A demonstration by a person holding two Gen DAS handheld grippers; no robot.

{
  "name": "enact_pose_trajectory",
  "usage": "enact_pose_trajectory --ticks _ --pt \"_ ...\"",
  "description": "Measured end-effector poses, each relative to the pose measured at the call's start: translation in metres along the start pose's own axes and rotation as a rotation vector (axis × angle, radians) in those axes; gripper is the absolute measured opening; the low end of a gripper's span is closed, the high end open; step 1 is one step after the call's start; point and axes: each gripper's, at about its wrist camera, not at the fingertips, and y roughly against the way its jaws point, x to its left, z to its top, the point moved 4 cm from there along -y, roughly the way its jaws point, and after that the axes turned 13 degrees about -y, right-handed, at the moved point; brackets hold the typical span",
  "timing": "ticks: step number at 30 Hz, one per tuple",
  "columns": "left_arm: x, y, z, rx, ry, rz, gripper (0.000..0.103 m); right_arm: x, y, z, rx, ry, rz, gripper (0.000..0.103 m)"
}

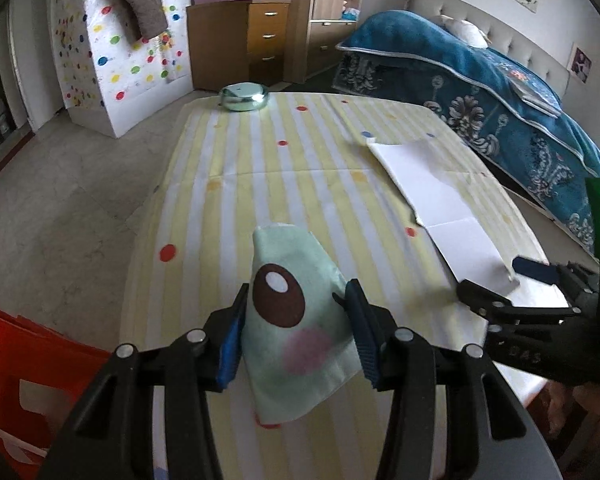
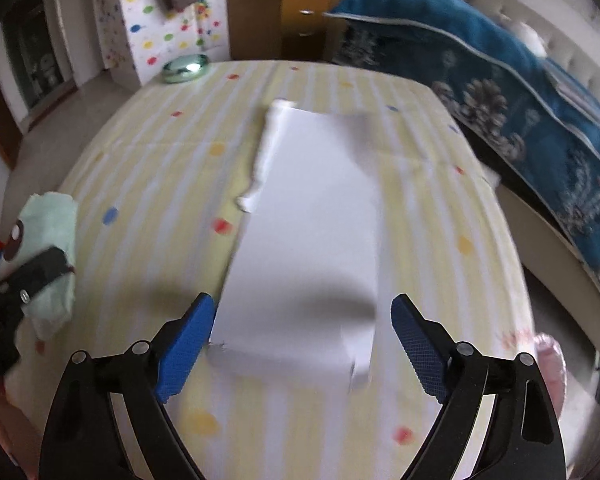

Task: Collect trash
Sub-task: 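Grasp the white paper sheet with the right gripper while the left holds the mask, then carry mask and paper over the wastebasket and open both grippers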

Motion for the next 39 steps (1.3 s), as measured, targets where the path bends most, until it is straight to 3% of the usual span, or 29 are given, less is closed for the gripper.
enact_pose_trajectory --ticks 2,5,9,20,22,23,25,32,39 --pt "-0.009 0.001 0.001 -0.004 -0.010 -0.017 0.046 -0.016 0.006 -0.006 0.023 -0.008 0.027 0.080" --pt "-0.020 0.003 0.003 -0.010 -0.031 -0.027 0.046 -0.025 0.014 -0.006 0.020 0.011 0.091 0.080" --pt "-0.027 0.003 0.004 -0.006 -0.041 -0.025 0.046 -0.030 0.017 -0.001 -0.007 0.029 0.096 0.087" --pt "-0.027 0.002 0.002 0.010 -0.045 0.000 0.046 -0.012 0.000 0.008 0.006 0.101 0.085 0.089" --pt "-0.028 0.004 0.001 0.005 -0.047 -0.002 0.046 -0.014 0.000 0.009 -0.001 0.101 0.082 0.087" --pt "-0.028 0.005 0.001 0.004 -0.049 -0.002 0.046 -0.012 0.000 0.010 -0.004 0.099 0.081 0.079" --pt "-0.030 0.008 0.001 -0.001 -0.052 -0.005 0.046 -0.016 0.002 0.008 -0.011 0.084 0.073 0.079" --pt "-0.039 0.022 0.004 -0.044 -0.067 -0.038 0.046 -0.031 0.036 0.005 -0.098 0.019 0.110 0.078" --pt "-0.076 0.043 0.012 -0.138 -0.145 -0.111 0.046 -0.059 0.075 -0.009 -0.155 -0.040 0.133 0.078"
